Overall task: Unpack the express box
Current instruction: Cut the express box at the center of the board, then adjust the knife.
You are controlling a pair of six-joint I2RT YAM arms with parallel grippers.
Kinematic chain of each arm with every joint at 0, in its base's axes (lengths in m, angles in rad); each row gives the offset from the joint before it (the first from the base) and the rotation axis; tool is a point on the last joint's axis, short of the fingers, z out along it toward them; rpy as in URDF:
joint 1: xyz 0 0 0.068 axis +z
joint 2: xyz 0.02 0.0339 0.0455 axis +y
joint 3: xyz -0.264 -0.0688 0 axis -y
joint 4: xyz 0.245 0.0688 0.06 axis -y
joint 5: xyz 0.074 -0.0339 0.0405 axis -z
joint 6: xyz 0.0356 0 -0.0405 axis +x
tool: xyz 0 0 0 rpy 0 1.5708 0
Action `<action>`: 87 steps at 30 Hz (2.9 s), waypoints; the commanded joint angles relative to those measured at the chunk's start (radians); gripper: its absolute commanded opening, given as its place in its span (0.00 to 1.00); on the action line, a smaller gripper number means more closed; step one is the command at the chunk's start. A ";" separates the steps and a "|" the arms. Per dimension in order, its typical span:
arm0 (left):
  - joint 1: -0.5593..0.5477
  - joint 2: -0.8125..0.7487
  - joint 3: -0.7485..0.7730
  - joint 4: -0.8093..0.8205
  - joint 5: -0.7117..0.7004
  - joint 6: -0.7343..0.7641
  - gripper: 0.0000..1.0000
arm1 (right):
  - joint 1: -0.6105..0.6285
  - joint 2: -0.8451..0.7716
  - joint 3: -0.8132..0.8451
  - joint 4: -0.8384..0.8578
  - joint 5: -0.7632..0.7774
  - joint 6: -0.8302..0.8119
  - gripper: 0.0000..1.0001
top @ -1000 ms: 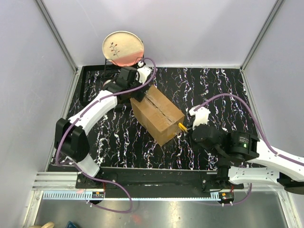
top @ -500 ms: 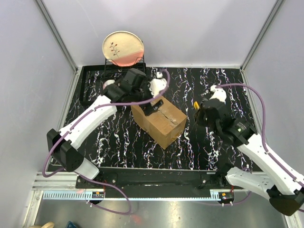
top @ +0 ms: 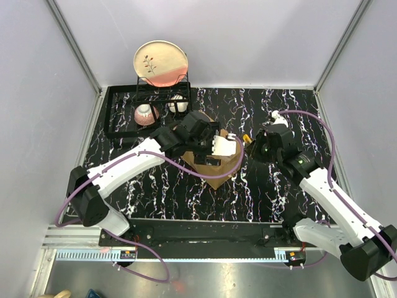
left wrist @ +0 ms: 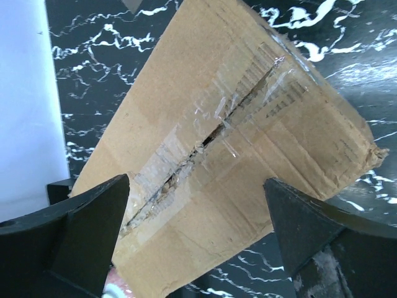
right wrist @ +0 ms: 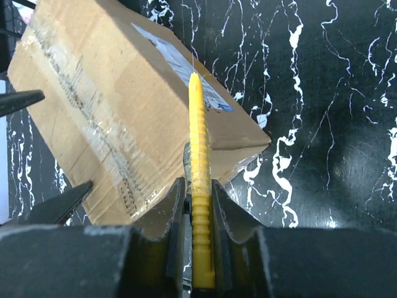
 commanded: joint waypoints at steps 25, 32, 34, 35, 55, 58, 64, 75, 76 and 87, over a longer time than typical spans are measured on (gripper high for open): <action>0.088 0.076 0.710 -0.765 0.665 0.175 0.99 | -0.031 -0.153 0.127 0.095 -0.851 -0.276 0.00; 0.072 0.125 0.778 -0.817 0.737 0.120 0.99 | -0.013 -0.081 0.256 -0.057 -0.860 -0.467 0.00; 0.072 0.139 0.773 -0.818 0.739 0.102 0.99 | 0.009 -0.073 0.282 -0.107 -0.819 -0.524 0.00; 0.072 0.145 0.770 -0.818 0.742 0.094 0.98 | 0.036 -0.070 0.289 -0.120 -0.805 -0.543 0.00; 0.049 0.251 0.821 -0.927 0.748 0.046 0.31 | 0.228 -0.027 0.444 -0.240 -0.409 -0.705 0.00; 0.042 0.248 0.807 -0.927 0.748 0.052 0.20 | 0.233 -0.033 0.444 -0.218 -0.415 -0.702 0.00; 0.042 0.258 0.816 -0.927 0.774 0.031 0.00 | 0.233 -0.027 0.436 -0.201 -0.433 -0.693 0.00; 0.153 0.130 0.551 -0.514 1.021 -0.410 0.00 | 0.233 -0.223 0.326 -0.025 -0.266 -0.616 0.59; 0.170 0.114 0.504 -0.379 1.035 -0.467 0.00 | 0.233 -0.245 0.312 -0.011 -0.256 -0.610 0.62; 0.197 0.065 0.467 -0.085 1.112 -0.819 0.00 | 0.233 -0.309 0.183 0.184 -0.194 -0.502 0.87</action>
